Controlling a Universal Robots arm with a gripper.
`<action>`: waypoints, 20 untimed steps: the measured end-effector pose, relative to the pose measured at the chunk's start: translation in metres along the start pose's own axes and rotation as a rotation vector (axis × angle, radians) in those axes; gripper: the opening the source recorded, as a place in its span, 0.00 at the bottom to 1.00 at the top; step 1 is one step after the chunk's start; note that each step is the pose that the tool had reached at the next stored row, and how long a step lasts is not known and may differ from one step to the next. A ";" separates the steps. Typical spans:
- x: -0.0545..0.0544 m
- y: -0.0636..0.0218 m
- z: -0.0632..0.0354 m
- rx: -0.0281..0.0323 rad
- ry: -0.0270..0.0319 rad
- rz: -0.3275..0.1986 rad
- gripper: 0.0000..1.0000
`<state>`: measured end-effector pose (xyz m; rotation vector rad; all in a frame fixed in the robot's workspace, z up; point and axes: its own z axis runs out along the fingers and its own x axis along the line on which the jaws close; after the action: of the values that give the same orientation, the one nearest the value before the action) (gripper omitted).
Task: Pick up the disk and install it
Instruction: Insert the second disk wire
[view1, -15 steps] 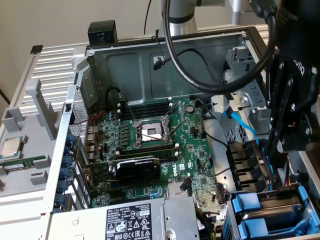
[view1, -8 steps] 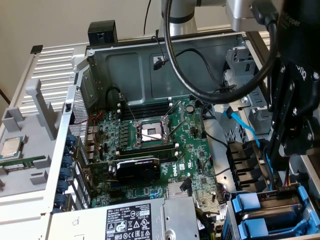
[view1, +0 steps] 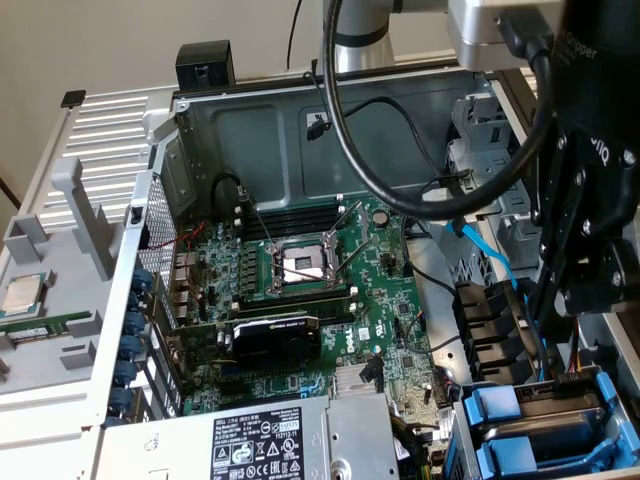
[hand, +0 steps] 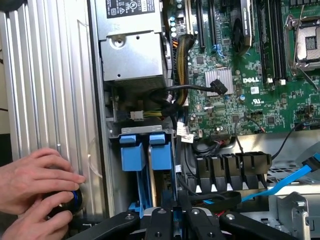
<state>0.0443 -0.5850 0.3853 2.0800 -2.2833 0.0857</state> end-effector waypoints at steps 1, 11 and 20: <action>0.000 0.0002 0.0001 0.0015 -0.0011 -0.006 0.16; 0.000 0.0008 0.0003 0.0068 -0.0059 -0.034 0.16; 0.001 0.0063 0.0006 0.0067 -0.0059 -0.034 0.16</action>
<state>0.0379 -0.5855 0.3848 2.1247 -2.2527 0.0860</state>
